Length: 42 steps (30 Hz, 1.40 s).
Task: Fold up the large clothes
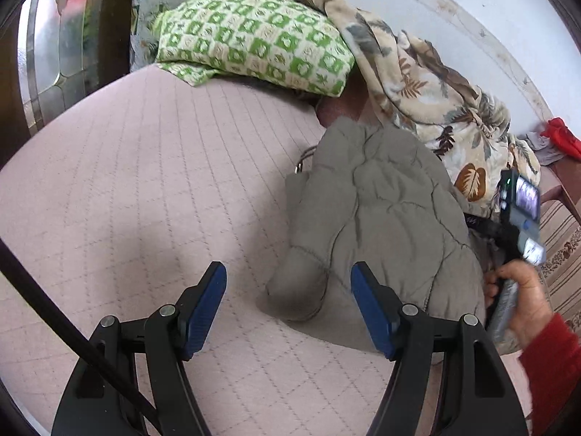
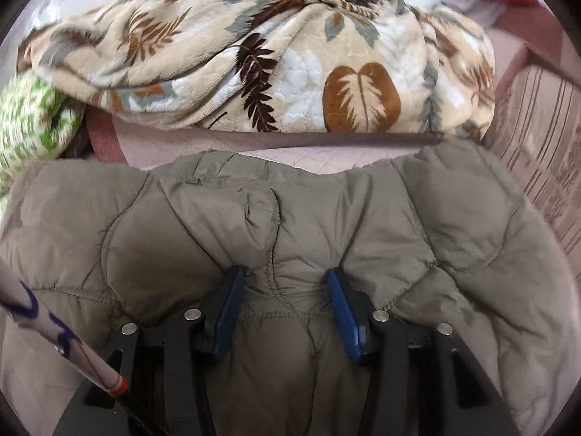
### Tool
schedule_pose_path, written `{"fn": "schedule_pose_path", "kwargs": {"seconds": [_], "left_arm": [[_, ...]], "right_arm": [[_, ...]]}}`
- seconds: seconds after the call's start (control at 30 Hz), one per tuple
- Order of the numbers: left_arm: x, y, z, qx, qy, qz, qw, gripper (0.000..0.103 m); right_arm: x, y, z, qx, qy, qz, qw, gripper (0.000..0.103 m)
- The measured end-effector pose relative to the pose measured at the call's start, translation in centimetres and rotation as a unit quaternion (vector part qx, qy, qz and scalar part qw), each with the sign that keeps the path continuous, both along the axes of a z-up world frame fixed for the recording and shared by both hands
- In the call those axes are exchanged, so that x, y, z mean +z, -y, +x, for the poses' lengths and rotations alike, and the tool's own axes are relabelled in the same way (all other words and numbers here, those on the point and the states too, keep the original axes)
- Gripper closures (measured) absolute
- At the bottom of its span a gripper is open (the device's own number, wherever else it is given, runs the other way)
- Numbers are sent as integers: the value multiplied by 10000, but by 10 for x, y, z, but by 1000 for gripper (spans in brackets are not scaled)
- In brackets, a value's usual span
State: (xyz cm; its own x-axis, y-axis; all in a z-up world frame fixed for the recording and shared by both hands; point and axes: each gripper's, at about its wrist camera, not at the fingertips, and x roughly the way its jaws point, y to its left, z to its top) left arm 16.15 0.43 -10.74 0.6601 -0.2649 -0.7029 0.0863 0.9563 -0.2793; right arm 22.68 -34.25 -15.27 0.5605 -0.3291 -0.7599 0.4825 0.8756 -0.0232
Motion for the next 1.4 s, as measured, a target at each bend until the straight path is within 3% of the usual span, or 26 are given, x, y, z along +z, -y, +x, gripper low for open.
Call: {"fn": "schedule_pose_path", "kwargs": {"seconds": [0.1,0.2,0.33,0.43,0.5,0.6,0.7,0.8,0.9,1.03,1.1,1.23,1.27,1.4], "left_arm": [[4,-9,0,93,36,-88,9999,33],[2,-19,5,202,-48,-180,9996,33],[-4,-29,10,308,-215,-230,9990,33],[-7,-36,13,426,-274,-191,9985,33],[-7,-40,16,497,-303,-212,9981,33],[-8,-41,19,562,-345,-219,9976,33],[-8,-40,18,540,-379,-215,9976,33],[-8,-37,18,523,-383,-149,9978,33],[-9,-32,16,502,-385,-92,9980,33],[-11,-25,17,457,-419,49,9981,33],[-11,-22,19,455,-423,78,9980,33],[-15,-16,27,439,-541,145,9975,33],[-17,-14,28,417,-577,165,9973,33],[-23,-4,31,389,-589,414,9966,33]], "right_arm": [[21,-19,6,12,-468,-705,9964,47],[67,-50,-8,173,100,-1158,9931,47],[94,-102,-10,927,316,-795,9920,47],[86,-147,-1,1479,274,-538,9871,47],[61,-177,15,1671,33,-500,9847,45],[17,-203,40,1677,-524,-1013,9792,39],[18,-206,43,1612,-612,-1110,9788,39],[42,-191,26,1671,-322,-809,9821,38],[60,-156,3,1451,-48,-992,9844,34],[50,-77,-19,660,-254,-1072,9917,34],[41,-21,-34,-8,-420,-1051,9936,34],[29,75,-70,-1111,-683,-858,9877,31],[28,93,-81,-1283,-694,-794,9861,23],[40,132,-129,-1698,-461,-596,9826,23]]}}
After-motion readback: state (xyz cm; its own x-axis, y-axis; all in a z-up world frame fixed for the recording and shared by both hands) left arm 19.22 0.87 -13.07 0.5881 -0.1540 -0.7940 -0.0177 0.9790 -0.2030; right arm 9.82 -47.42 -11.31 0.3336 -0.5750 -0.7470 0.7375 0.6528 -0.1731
